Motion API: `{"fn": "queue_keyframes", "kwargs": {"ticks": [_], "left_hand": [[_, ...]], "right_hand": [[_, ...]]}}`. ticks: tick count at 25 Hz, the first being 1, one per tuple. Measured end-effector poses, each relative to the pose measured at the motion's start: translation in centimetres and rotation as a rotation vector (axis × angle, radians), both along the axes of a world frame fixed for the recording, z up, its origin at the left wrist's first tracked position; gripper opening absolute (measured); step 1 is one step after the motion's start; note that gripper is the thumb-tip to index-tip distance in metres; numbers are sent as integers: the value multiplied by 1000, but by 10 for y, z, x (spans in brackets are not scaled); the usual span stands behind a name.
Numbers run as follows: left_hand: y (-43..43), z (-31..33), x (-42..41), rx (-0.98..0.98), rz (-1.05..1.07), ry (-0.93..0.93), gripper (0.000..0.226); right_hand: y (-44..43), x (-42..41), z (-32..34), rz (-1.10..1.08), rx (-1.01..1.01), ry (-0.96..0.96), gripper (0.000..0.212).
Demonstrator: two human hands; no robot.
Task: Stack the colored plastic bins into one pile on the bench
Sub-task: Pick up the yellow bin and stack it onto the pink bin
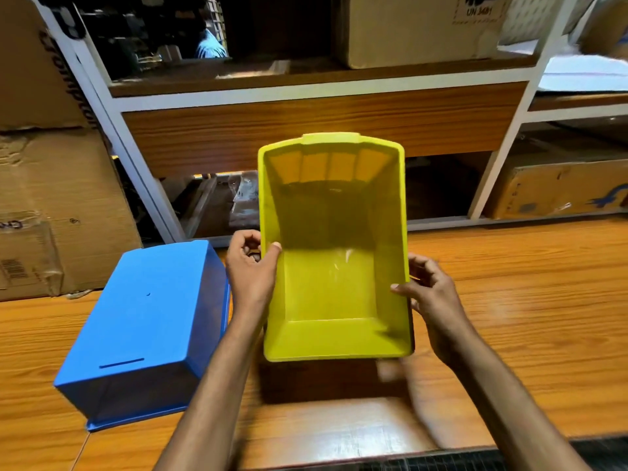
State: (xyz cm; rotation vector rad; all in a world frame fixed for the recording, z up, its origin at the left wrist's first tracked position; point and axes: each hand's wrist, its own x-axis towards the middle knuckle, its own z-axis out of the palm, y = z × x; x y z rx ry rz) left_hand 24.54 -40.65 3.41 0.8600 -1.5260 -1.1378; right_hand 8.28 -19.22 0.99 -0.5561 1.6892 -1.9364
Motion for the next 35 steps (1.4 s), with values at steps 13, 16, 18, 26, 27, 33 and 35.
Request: {"fn": "queue_keyframes", "kwargs": {"ticks": [13, 16, 18, 26, 27, 33, 35], "left_hand": [[1, -25, 7, 192, -155, -25, 20], [-3, -31, 9, 272, -174, -32, 20], [-4, -31, 9, 369, -182, -56, 27], [-11, -9, 24, 603, -447, -402, 18], [-10, -6, 25, 626, -460, -394, 14], [-4, -1, 25, 714, -459, -352, 16], [-6, -3, 27, 724, -472, -354, 23]], "right_hand": [[4, -20, 33, 181, 107, -133, 25], [4, -26, 37, 227, 163, -173, 22], [5, -26, 39, 240, 186, -156, 24], [2, -35, 36, 199, 204, -439, 42], [2, -36, 40, 191, 203, -479, 42], [5, -30, 49, 159, 191, -534, 29], [7, -24, 52, 131, 191, -529, 25]]}}
